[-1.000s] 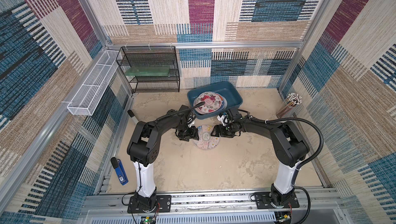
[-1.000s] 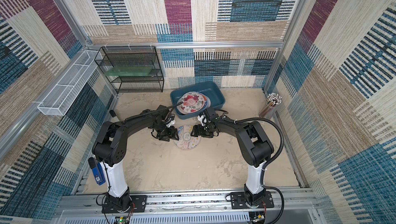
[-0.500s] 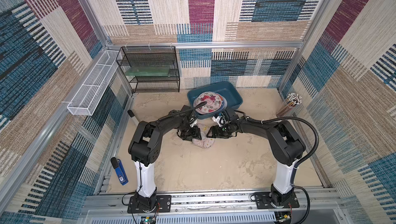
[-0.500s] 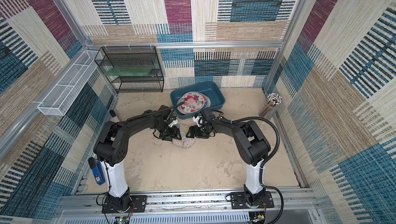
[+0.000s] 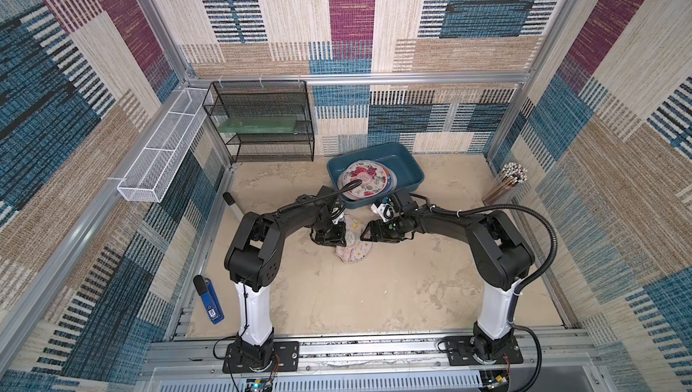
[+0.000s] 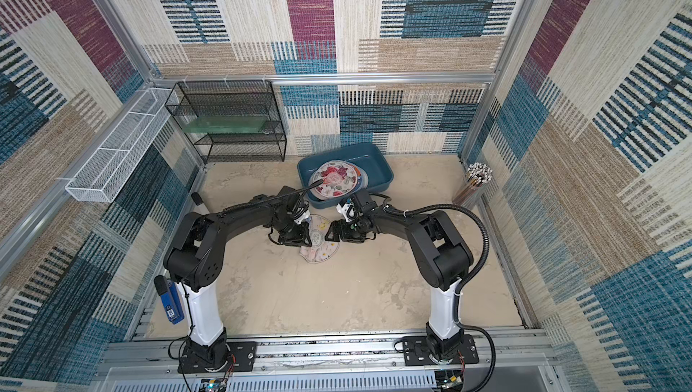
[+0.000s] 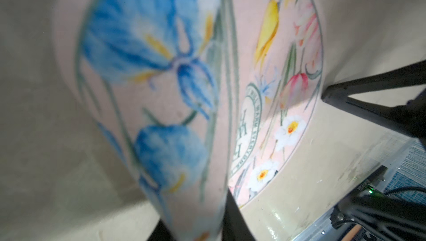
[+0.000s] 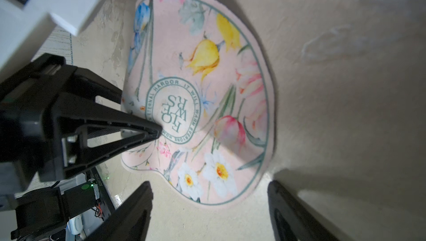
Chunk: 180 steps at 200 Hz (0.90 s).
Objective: Put the coasters into the storage box
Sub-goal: Pick up the coaster from the center of the board.
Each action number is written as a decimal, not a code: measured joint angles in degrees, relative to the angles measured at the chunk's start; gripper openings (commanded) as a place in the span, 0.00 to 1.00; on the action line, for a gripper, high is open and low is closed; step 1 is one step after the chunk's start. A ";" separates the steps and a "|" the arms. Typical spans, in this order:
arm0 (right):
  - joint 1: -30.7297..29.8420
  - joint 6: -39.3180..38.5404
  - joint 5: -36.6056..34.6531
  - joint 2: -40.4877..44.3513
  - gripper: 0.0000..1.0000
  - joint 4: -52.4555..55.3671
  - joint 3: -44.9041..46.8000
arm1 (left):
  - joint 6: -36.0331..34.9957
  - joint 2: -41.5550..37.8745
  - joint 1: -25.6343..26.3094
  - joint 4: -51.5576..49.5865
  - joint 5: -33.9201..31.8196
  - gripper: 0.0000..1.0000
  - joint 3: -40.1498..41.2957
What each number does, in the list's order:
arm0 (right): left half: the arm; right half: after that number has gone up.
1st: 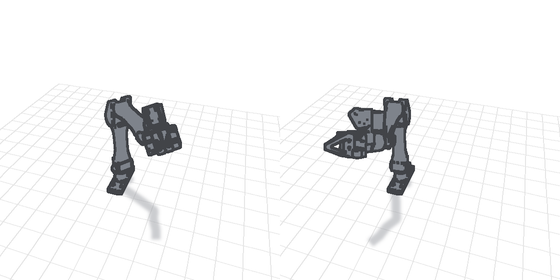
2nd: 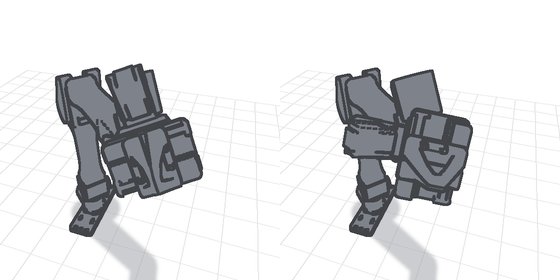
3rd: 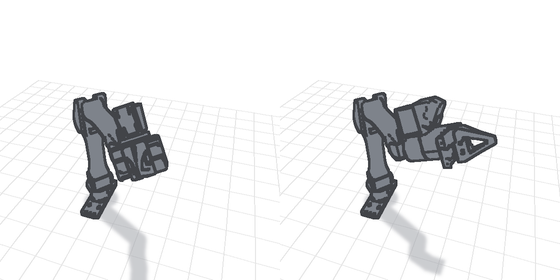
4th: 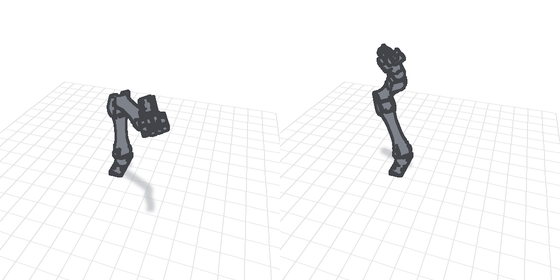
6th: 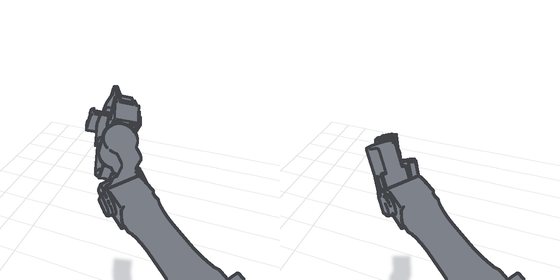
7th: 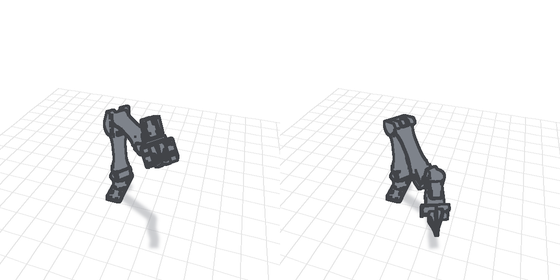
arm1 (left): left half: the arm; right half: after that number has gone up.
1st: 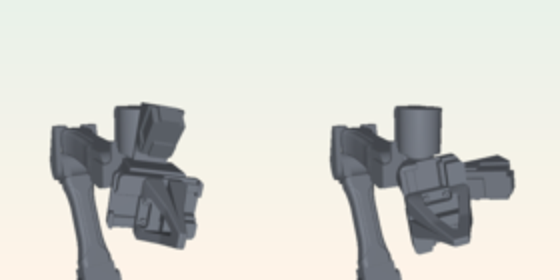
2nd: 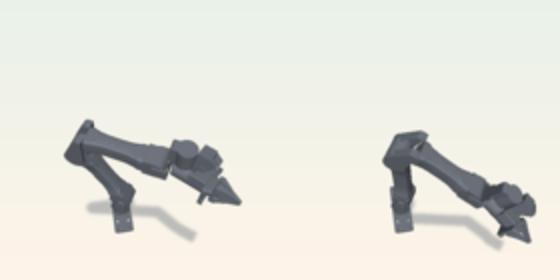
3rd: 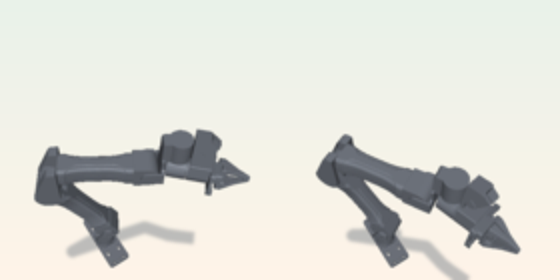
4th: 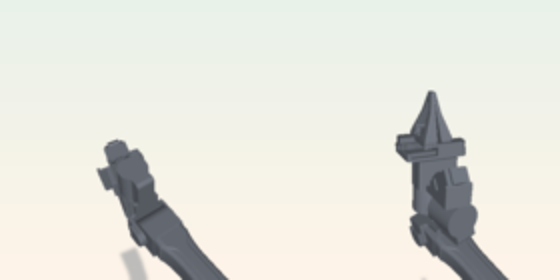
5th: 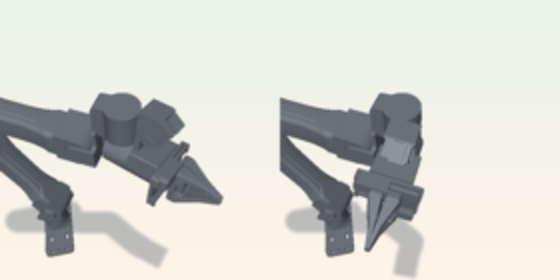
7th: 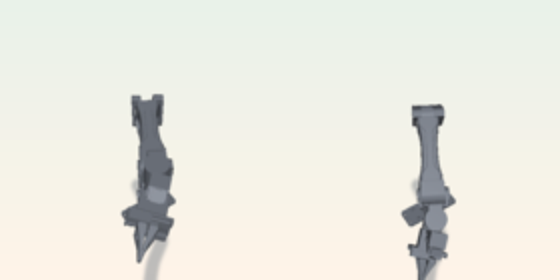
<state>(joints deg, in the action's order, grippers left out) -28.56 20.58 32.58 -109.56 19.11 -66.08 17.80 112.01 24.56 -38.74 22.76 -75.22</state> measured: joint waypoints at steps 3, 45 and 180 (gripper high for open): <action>0.07 0.02 0.00 0.13 0.82 0.09 0.11 | 0.00 -0.26 0.00 -0.13 -0.04 0.14 0.00; 2.62 0.39 -1.11 3.45 0.83 3.32 2.62 | -0.35 -4.81 0.11 -3.54 -0.33 0.05 -2.21; 8.44 0.13 -4.31 12.04 0.84 6.23 9.49 | -5.73 -1.60 1.84 -14.36 1.66 0.02 -38.01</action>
<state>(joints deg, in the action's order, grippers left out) -20.12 20.71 28.27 -97.51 25.34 -56.60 12.08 110.41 26.39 -53.10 24.43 -113.23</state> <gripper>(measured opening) 0.840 0.061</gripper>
